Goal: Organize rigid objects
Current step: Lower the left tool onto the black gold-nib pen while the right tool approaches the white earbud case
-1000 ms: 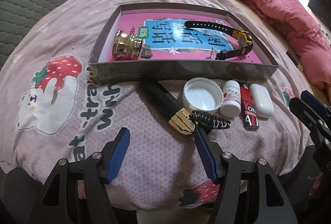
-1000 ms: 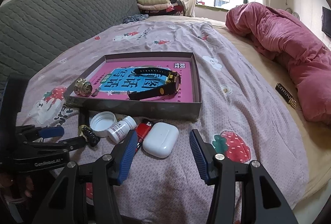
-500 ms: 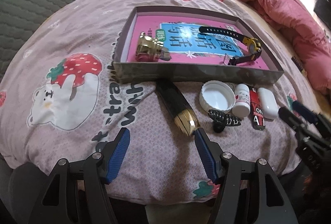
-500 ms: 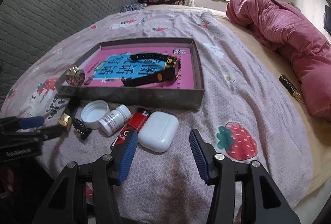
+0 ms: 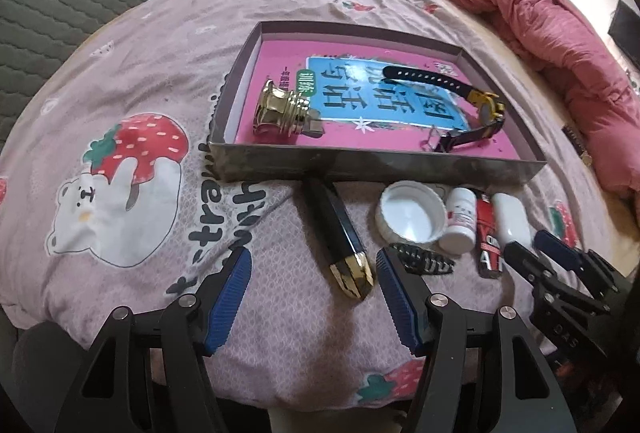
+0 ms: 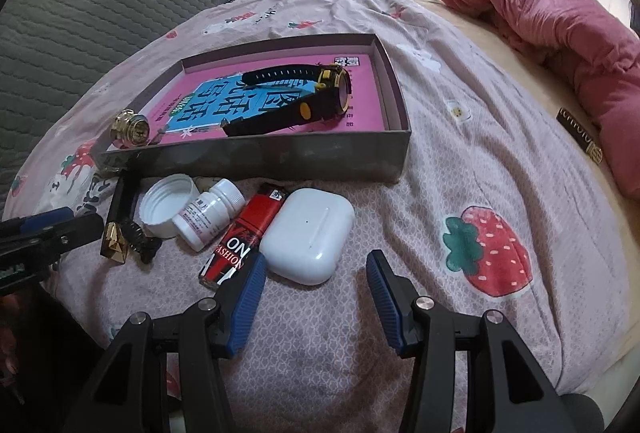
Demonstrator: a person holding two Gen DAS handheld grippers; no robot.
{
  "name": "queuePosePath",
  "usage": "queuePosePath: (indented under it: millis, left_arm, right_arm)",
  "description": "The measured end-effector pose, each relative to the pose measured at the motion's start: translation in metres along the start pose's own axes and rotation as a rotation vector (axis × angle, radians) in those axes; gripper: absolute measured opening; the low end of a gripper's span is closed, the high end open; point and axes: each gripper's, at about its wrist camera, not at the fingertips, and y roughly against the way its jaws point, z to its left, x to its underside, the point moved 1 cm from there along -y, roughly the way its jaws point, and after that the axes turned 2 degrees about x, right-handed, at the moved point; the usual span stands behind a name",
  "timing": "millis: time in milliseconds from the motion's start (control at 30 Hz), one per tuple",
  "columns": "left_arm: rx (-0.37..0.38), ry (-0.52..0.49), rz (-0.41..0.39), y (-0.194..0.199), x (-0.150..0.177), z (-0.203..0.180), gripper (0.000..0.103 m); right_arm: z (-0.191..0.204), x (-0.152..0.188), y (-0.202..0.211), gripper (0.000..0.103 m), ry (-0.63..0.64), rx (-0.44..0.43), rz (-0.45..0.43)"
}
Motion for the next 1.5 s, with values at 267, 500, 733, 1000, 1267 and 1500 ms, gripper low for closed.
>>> queuePosePath:
  millis: [267,500,733,1000,1267,1500]
  left_arm:
    - [-0.006,0.058,0.037,-0.021,-0.011,0.001,0.066]
    - [-0.043,0.073,0.061,-0.036,-0.014,-0.003,0.066]
    - [-0.054,0.055,0.055,-0.042,-0.014,-0.004,0.067]
    - [-0.047,0.035,0.045,-0.041,-0.013,0.003,0.068]
    - [-0.048,0.046,0.044,-0.034,-0.008,0.017,0.068]
    - [-0.058,0.062,0.036,-0.039,-0.01,0.018,0.067]
  right_arm:
    - [0.005,-0.002,-0.004,0.052,0.016,0.002,-0.007]
    - [0.004,-0.005,-0.012,0.055,-0.005,-0.003,-0.011]
    - [0.009,-0.006,-0.024,0.055,0.036,0.035,-0.027]
    - [-0.012,-0.009,-0.019,0.055,-0.02,0.035,-0.033]
    - [-0.01,-0.009,-0.02,0.055,-0.033,0.058,-0.025]
    - [-0.006,-0.008,-0.026,0.055,-0.053,0.082,-0.029]
